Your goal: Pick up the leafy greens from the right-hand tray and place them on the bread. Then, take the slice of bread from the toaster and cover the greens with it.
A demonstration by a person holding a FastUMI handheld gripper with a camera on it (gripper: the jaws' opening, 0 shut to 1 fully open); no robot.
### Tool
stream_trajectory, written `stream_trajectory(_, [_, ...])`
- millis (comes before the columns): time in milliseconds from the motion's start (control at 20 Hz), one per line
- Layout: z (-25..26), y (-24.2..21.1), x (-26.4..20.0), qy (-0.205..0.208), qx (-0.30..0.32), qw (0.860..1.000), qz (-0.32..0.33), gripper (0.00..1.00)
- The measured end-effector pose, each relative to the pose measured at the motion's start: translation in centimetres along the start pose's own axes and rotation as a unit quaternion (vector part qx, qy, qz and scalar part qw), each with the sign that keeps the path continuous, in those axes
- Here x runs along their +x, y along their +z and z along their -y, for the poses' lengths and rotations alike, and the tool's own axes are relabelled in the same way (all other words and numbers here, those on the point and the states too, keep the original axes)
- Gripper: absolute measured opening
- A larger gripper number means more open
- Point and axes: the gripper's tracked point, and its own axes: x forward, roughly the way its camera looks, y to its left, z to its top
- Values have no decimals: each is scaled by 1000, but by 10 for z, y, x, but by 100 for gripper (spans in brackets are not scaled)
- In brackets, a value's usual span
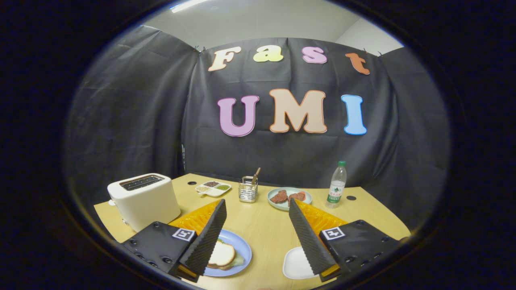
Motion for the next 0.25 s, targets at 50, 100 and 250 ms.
stream_trajectory(50, [1,6,1,1,-3,1000,4,98])
stream_trajectory(100, [3,12,0,1,-5,1000,10,98])
stream_trajectory(250, [6,14,-2,1,2,1000,19,98])
